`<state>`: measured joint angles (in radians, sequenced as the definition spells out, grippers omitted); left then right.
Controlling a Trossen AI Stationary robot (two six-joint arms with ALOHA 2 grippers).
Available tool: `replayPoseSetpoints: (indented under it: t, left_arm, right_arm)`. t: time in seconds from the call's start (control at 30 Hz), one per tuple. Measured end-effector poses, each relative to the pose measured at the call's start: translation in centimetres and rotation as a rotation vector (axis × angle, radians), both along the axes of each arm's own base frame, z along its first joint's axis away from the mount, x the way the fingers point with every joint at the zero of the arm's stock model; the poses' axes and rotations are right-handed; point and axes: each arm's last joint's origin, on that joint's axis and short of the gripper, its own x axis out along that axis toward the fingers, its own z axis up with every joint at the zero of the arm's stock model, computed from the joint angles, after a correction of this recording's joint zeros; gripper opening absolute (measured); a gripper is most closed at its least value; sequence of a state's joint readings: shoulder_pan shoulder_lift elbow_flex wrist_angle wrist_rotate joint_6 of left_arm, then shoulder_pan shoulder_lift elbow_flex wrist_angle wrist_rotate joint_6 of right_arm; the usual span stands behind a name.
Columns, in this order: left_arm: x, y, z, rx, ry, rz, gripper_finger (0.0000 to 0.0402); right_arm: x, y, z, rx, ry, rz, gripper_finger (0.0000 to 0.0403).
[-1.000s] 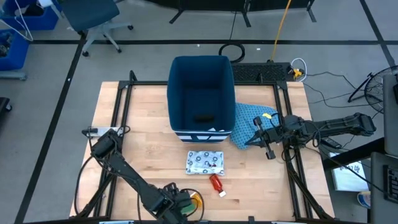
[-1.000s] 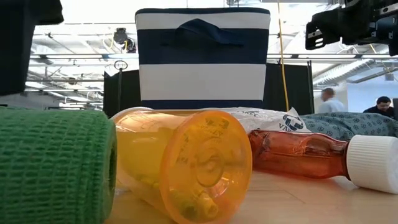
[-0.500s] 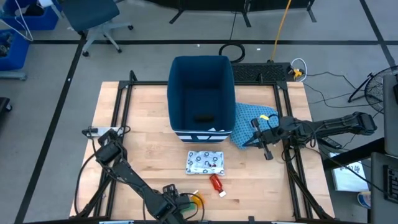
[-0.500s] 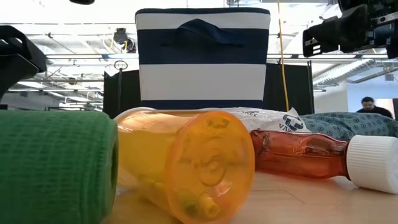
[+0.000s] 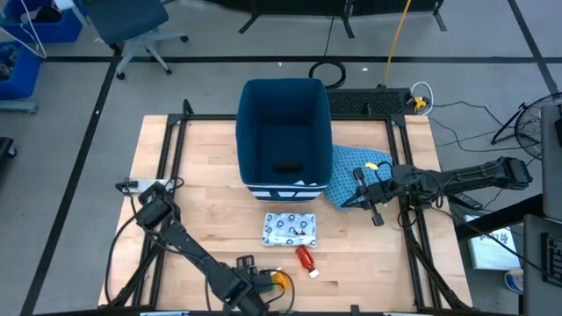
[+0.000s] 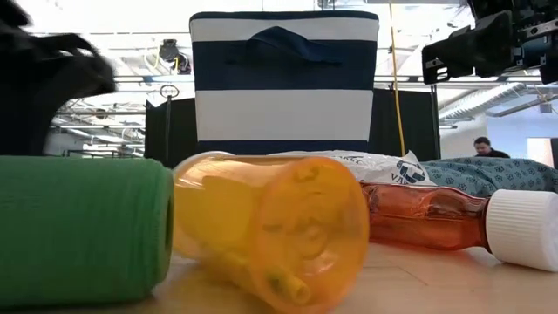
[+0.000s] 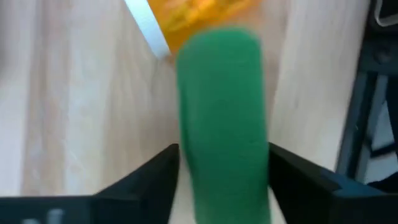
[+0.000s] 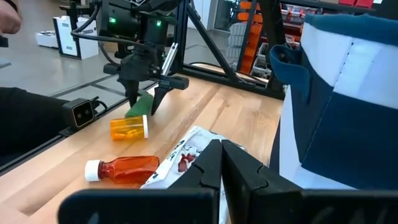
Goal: Pick & place medical supplies in basket/bin
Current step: Put the green bandage into the blue bin
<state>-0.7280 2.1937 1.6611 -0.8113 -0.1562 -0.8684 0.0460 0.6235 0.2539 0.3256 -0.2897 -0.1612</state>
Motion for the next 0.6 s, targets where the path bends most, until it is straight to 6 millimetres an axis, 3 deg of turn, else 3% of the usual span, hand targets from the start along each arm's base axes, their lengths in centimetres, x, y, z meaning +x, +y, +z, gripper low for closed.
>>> replayPoseSetpoints:
  t: [0.2, 0.3, 0.43, 0.6]
  left_arm:
    - [0.4, 0.5, 0.1, 0.021, 0.003, -0.129, 0.0112]
    - [0.3, 0.8, 1.3, 0.054, -0.026, -0.174, 0.0078]
    - [-0.4, 1.9, 4.7, 0.128, -0.098, -0.185, 0.0066]
    - [-2.7, 3.4, 11.3, 0.28, -0.304, -0.226, 0.0092]
  right_arm:
    - [0.0, 0.0, 0.0, -0.004, -0.005, 0.001, 0.0001]
    - [0.0, 0.0, 0.0, -0.004, -0.004, 0.0, 0.0001]
    - [0.0, 0.0, 0.1, -0.005, -0.008, 0.001, 0.0001]
    - [0.0, 0.0, 0.1, 0.003, -0.008, 0.0, 0.0001]
